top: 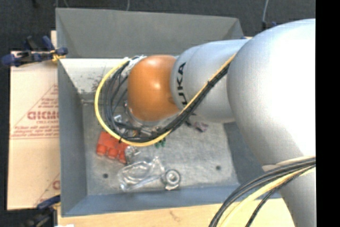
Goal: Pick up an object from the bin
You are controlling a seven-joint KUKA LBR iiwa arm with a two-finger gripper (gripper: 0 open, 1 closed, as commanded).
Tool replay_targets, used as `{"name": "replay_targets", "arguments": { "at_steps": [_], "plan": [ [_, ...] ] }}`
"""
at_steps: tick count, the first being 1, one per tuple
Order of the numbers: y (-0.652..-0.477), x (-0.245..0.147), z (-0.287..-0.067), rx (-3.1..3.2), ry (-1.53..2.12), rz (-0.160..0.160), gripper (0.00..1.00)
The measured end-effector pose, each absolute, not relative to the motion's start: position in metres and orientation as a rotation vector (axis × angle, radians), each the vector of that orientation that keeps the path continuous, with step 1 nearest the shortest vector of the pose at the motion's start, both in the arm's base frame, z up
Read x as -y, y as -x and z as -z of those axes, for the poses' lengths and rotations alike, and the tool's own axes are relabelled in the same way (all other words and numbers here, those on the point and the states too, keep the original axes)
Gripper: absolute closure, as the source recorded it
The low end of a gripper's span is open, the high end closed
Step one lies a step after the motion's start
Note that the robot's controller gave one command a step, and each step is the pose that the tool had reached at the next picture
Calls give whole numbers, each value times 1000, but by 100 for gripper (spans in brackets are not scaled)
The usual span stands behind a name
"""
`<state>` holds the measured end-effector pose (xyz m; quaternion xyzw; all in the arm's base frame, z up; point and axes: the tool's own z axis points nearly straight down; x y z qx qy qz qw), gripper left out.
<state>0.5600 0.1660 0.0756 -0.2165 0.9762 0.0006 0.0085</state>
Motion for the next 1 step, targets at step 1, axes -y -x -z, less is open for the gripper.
{"name": "replay_targets", "arguments": {
  "at_steps": [1],
  "plan": [
    [-559, -212, -223, -3051, 697, -2, 100]
  ]
}}
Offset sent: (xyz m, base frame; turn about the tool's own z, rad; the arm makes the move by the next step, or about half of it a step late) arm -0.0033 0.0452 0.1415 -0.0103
